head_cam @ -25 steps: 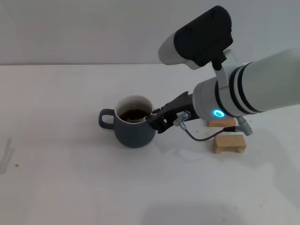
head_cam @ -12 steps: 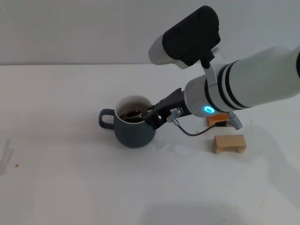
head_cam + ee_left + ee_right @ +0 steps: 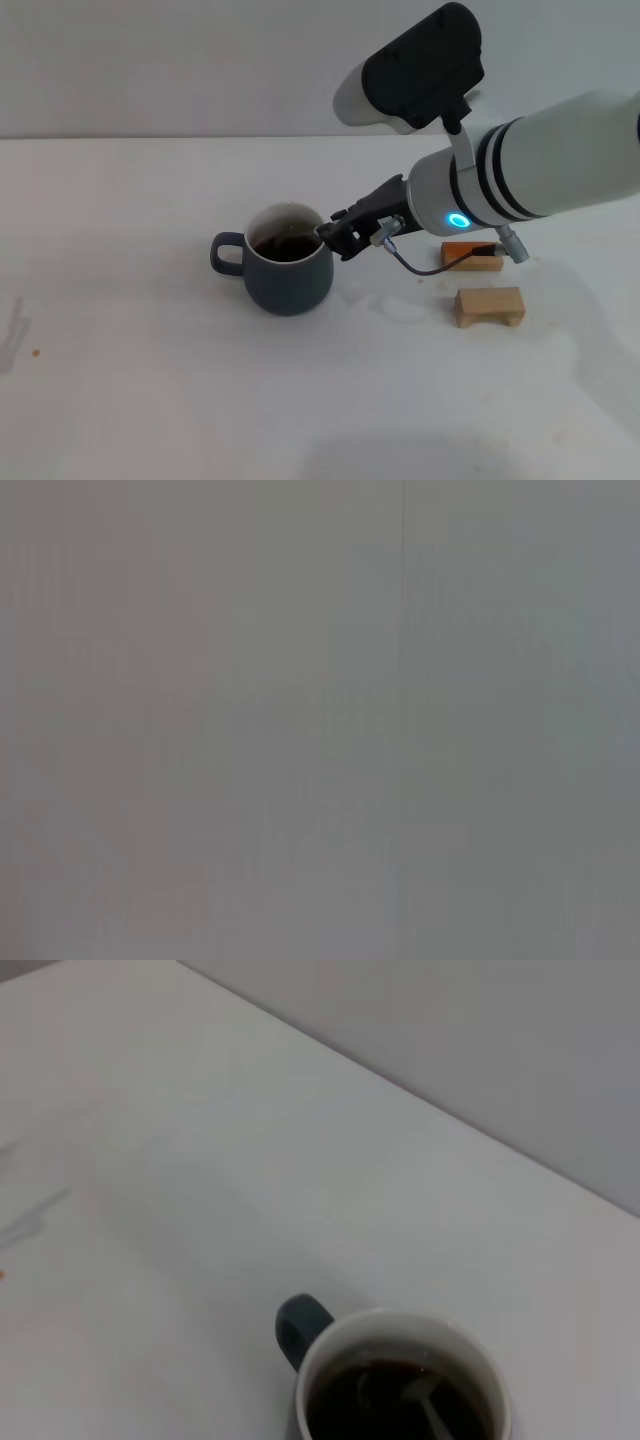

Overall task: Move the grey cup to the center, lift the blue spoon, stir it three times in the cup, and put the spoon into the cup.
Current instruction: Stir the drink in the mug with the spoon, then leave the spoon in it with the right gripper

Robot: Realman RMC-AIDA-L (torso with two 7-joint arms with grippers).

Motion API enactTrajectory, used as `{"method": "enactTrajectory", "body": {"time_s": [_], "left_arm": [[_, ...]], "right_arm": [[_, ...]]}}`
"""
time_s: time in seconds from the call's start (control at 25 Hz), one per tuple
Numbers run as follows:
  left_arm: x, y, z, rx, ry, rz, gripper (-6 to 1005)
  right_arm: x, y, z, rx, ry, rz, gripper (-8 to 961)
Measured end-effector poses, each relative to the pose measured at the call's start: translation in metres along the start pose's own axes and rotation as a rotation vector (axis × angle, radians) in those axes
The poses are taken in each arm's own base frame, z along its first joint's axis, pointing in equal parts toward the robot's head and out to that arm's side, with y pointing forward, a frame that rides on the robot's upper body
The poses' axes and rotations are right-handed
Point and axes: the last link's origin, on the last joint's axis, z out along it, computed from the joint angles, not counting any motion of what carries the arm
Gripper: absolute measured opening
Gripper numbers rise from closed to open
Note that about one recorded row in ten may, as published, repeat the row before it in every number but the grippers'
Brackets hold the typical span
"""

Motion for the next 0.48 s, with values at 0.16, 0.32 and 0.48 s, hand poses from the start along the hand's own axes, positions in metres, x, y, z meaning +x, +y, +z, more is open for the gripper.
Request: {"method": "enactTrajectory", "body": {"time_s": [0.16, 0.32, 0.48], "left_arm": [[-0.0001, 0.0014, 0.0011, -0.006, -0.001, 0.000, 856], [-0.0001, 0.0026, 0.0018, -0.009, 0.000, -0.002, 856], [-0.0001, 0.0028, 0.0019, -0.009, 0.000, -0.003, 856]], "right_arm": [[0.0066, -0.0008, -0.0009, -0.003, 0.019, 0.010, 161], [0.0112, 0.0025, -0.0029, -0.012, 0.030, 0.008, 161], [0.0107, 0.0080, -0.0047, -0.025, 0.022, 0.002, 160]]}}
